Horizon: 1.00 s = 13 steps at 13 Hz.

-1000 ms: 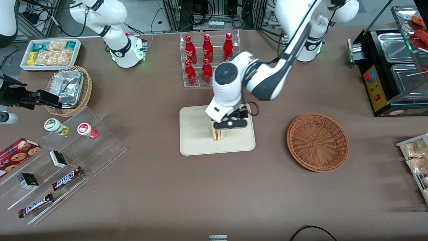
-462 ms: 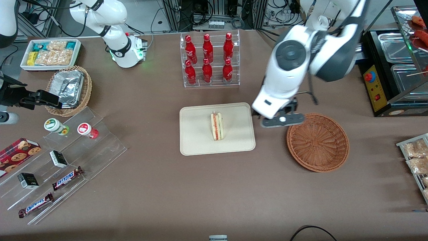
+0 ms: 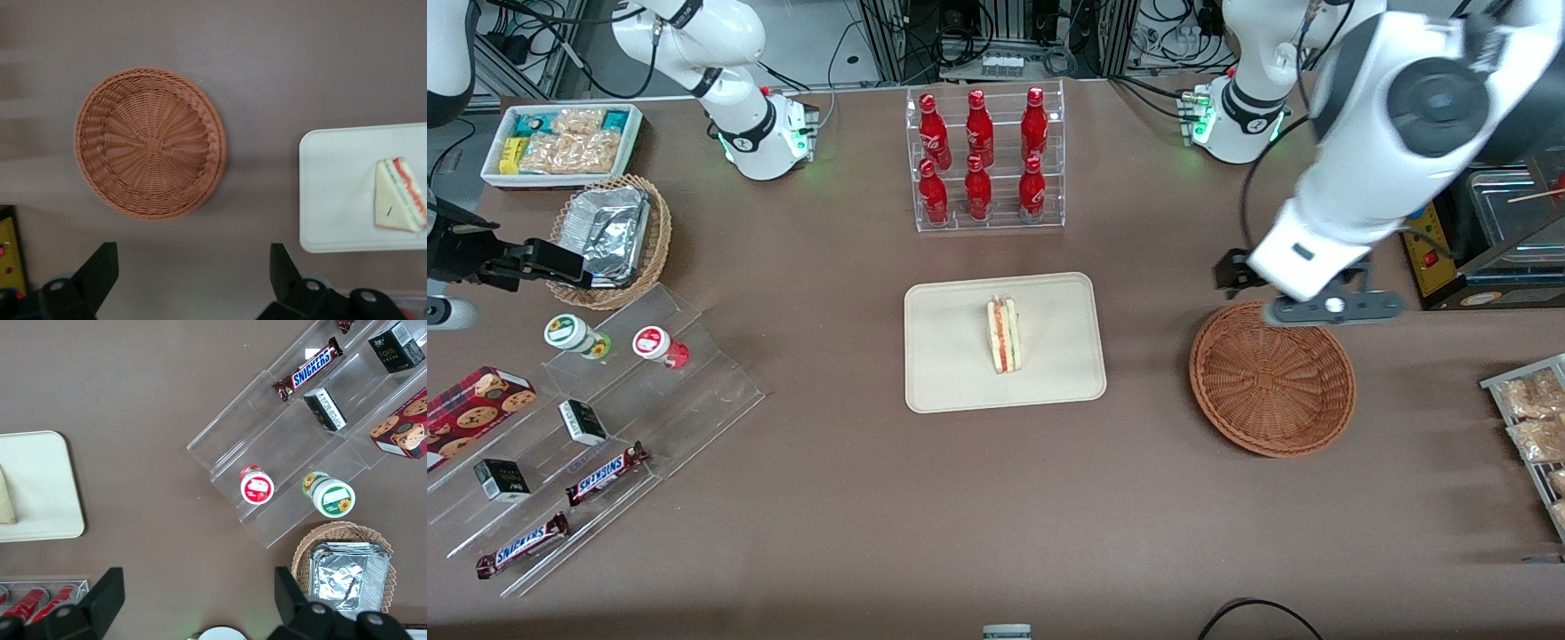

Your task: Place sandwich from basket to tray

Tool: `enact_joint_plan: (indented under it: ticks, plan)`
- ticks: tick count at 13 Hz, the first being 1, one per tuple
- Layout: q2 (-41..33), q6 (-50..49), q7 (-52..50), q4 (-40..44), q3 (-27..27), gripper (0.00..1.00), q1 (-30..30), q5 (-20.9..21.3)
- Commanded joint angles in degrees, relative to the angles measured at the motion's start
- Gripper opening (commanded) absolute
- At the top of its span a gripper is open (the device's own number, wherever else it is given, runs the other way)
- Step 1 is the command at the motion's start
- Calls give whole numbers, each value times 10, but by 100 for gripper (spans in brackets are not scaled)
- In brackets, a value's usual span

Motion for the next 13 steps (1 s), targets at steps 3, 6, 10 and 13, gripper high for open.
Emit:
enact_joint_plan:
  ticks: [3,6,10,13]
  plan:
    - [-57,-27,111,-34,-7,100,70,-15]
    - [-73,-30,179,-42,-6,100,124,-22]
    - [-70,-27,178,-35,-7,100,136,-19]
    - [-58,-23,179,-11,-9,100,124,-29]
